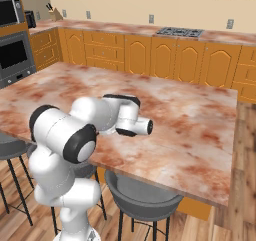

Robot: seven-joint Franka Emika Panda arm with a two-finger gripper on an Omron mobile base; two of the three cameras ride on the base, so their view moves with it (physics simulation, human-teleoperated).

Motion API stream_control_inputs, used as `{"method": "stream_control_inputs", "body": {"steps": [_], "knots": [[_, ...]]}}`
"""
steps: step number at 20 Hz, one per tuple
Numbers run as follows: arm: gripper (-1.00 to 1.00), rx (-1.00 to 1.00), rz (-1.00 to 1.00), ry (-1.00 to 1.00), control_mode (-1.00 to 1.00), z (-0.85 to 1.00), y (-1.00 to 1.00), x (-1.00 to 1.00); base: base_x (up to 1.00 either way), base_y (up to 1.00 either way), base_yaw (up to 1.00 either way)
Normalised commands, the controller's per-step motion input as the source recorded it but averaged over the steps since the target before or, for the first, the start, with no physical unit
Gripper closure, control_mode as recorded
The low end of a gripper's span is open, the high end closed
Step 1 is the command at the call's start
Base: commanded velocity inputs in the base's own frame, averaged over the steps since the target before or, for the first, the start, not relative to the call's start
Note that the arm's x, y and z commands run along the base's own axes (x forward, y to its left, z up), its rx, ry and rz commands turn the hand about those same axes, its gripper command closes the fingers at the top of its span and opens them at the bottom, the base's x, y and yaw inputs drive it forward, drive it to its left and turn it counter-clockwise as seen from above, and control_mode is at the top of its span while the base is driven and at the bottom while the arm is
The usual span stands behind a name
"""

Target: Retrieve the shaker from the cabinet and place it next the steak on a plate on the dining table.

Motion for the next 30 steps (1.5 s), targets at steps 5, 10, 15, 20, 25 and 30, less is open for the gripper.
{"method": "stream_control_inputs", "body": {"steps": [5, 10, 15, 20, 25, 30], "knots": [[1.0, 0.0, 0.0, 0.0, -1.0, -0.05, 0.1, 0.05, 0.0, 0.0, 0.0], [1.0, 0.01, 0.0, 0.0, -1.0, -0.11, 0.13, 0.0, 0.0, 0.0, 0.0], [1.0, 0.06, 0.0, 0.0, -1.0, -0.13, 0.11, 0.0, 0.0, 0.0, 0.0], [1.0, 0.07, 0.0, 0.0, -1.0, -0.18, 0.18, 0.0, 0.0, 0.0, 0.0], [1.0, 0.01, 0.0, 0.02, -1.0, -0.23, 0.01, 0.12, 0.0, 0.0, 0.0], [1.0, -0.01, 0.0, 0.0, -1.0, -0.07, 0.0, 0.23, 0.0, 0.0, 0.0]]}}
